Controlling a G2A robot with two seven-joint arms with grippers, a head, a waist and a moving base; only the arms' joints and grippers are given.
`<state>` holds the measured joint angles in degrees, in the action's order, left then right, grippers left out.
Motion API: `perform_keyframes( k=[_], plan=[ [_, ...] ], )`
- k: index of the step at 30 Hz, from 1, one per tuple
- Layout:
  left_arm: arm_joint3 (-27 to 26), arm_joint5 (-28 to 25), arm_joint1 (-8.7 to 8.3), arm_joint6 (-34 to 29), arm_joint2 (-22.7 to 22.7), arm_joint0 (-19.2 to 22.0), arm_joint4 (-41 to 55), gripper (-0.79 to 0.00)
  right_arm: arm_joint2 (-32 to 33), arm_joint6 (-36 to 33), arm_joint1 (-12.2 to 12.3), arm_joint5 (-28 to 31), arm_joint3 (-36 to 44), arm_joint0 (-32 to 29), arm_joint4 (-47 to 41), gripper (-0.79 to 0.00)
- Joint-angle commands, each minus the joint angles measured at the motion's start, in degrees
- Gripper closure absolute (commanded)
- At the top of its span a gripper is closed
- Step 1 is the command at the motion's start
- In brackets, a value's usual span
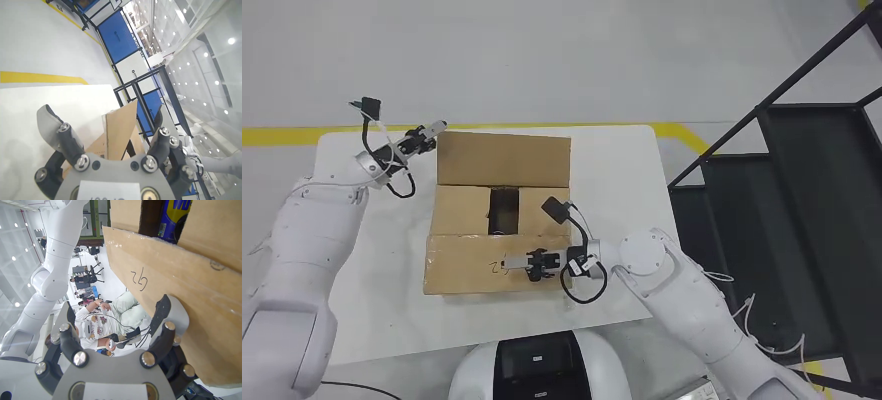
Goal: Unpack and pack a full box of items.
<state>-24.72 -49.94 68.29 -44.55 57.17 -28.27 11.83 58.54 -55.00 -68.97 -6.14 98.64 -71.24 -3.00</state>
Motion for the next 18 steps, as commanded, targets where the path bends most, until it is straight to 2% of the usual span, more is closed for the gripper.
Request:
perform_keyframes(
  k=[1,5,8,18],
  plan=[
    [0.69,0.5,0.3,-2.93,-0.27,0.47,1.11,-0.785,-0.2,-0.08,0.0,0.25,-0.35,0.28,-0.25,-0.785],
    [1.53,0.68,0.55,-10.18,-0.6,0.91,3.16,-0.785,-0.71,-0.12,-0.03,0.72,-1.0,0.88,-0.75,-0.785],
    [-0.03,3.0,0.49,-12.8,-1.29,0.6,3.82,-0.785,-1.21,-0.19,-0.1,1.14,-1.52,1.47,-1.13,-0.785],
    [-5.68,4.08,-0.7,-13.88,-2.15,-1.06,7.45,-0.785,-2.56,0.45,-0.23,1.92,-2.69,2.72,-1.67,-0.785]
  ],
)
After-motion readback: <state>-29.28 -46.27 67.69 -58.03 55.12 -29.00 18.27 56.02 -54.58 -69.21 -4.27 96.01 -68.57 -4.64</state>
